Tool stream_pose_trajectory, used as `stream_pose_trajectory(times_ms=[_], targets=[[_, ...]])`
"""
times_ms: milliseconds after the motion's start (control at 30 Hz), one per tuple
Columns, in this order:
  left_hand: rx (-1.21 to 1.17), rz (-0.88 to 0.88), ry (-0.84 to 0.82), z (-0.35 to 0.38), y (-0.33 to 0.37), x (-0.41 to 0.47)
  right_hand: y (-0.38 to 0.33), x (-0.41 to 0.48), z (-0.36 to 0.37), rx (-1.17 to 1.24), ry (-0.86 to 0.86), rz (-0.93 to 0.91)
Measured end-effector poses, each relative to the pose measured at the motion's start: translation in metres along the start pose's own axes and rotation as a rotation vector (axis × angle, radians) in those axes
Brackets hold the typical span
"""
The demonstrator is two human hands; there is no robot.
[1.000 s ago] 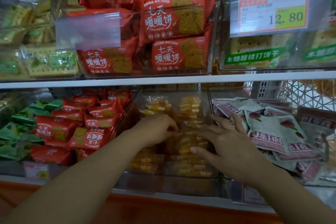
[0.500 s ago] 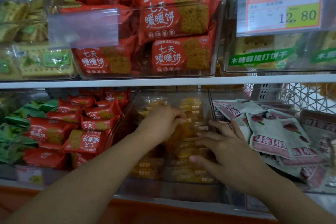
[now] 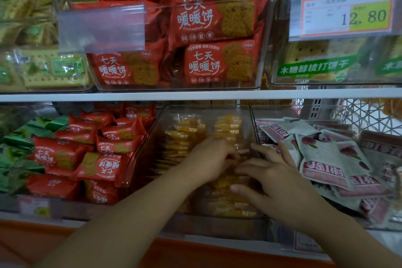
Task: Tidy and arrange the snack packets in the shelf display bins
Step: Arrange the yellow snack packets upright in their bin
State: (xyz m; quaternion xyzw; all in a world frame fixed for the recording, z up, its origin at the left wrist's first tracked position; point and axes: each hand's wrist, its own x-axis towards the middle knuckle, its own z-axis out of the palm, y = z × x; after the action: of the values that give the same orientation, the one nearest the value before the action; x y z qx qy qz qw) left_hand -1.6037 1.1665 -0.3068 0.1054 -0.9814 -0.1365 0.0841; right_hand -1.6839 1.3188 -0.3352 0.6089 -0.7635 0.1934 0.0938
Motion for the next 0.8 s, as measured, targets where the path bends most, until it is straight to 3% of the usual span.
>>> stream_pose_trajectory(times_ms=[100, 200, 333, 433, 600, 733, 800], targets=[[0.061, -0.001, -0.051, 0.004, -0.004, 0.001, 0.002, -0.003, 0.003, 0.013, 0.058, 0.007], [-0.202, -0.052, -0.143, -0.012, -0.011, -0.003, 0.005, -0.004, 0.004, 0.017, 0.07, 0.002], [-0.315, -0.187, 0.141, -0.041, -0.044, -0.018, 0.003, 0.0, 0.001, 0.019, 0.057, 0.018], [-0.227, -0.247, 0.024, -0.041, -0.065, -0.028, 0.0, 0.005, 0.001, -0.021, 0.006, 0.027], [0.057, -0.201, -0.131, -0.017, -0.068, -0.02, 0.0, 0.01, 0.001, 0.002, 0.042, 0.035], [0.328, -0.085, -0.072, -0.01, -0.059, -0.014, 0.001, 0.012, 0.001, 0.028, 0.065, 0.027], [0.294, -0.039, 0.018, -0.01, -0.054, -0.013, 0.001, 0.011, 0.001, 0.025, 0.064, 0.017]])
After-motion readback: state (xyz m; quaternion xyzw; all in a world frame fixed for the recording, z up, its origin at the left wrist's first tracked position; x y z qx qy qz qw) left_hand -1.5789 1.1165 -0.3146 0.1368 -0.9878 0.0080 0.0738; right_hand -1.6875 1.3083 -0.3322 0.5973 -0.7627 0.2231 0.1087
